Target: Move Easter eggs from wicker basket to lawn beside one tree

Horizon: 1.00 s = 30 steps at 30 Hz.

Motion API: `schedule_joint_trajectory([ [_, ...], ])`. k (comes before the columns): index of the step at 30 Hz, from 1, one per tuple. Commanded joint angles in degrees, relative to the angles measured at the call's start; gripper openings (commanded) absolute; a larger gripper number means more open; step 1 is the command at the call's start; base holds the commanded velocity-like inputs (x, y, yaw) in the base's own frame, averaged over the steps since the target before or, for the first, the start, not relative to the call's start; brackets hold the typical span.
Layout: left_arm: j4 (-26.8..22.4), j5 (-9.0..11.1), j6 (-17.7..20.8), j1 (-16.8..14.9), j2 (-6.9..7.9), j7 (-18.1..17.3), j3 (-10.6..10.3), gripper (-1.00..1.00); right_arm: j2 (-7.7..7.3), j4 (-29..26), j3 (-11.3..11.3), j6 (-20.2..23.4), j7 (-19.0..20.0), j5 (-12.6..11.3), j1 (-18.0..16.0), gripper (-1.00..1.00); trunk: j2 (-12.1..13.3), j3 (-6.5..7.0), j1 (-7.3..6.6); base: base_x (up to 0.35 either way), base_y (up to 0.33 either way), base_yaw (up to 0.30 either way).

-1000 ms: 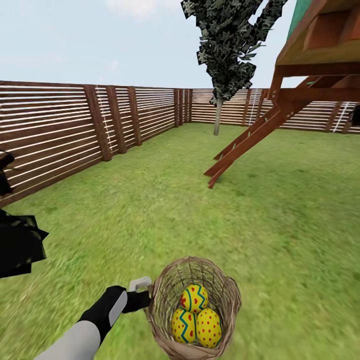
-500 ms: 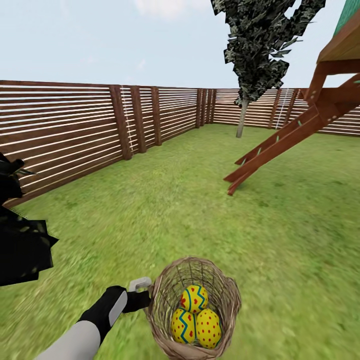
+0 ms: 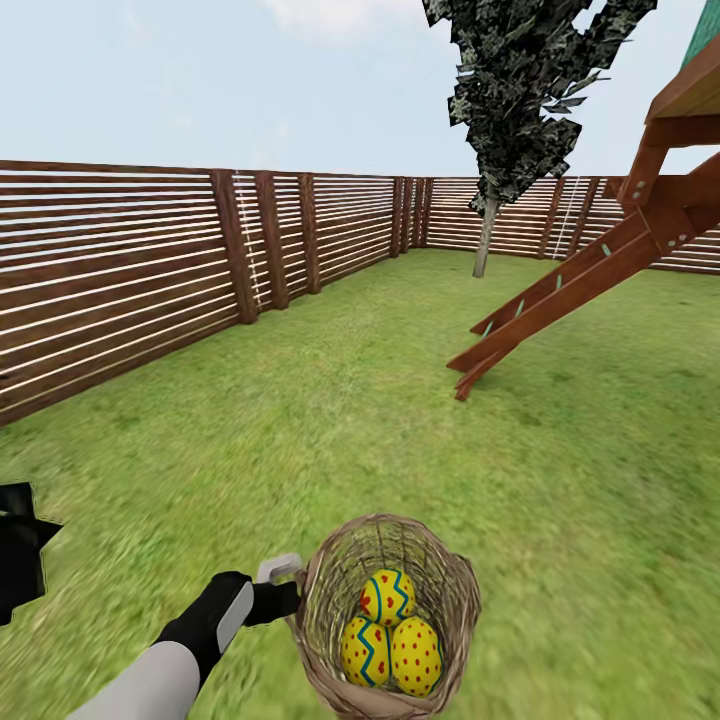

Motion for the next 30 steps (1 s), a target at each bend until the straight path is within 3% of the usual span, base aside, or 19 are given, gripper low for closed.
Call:
schedule_joint_trajectory([
  [1,-0.1,0.8,0.4,0.0,-0.07,-0.1,0.4,-1.0,-0.04,0.2,-0.5,-0.4,0.1,0.3,-0.1,1.0,0.0,-0.05,0.03,0.319,-0.093,0.0],
  [30,-0.1,0.8,0.4,0.0,-0.16,-0.1,0.4,-1.0,-0.04,0.2,-0.5,-0.4,0.1,0.5,-0.1,1.0,0.0,-0.05,0.03,0.319,-0.089,0.0],
])
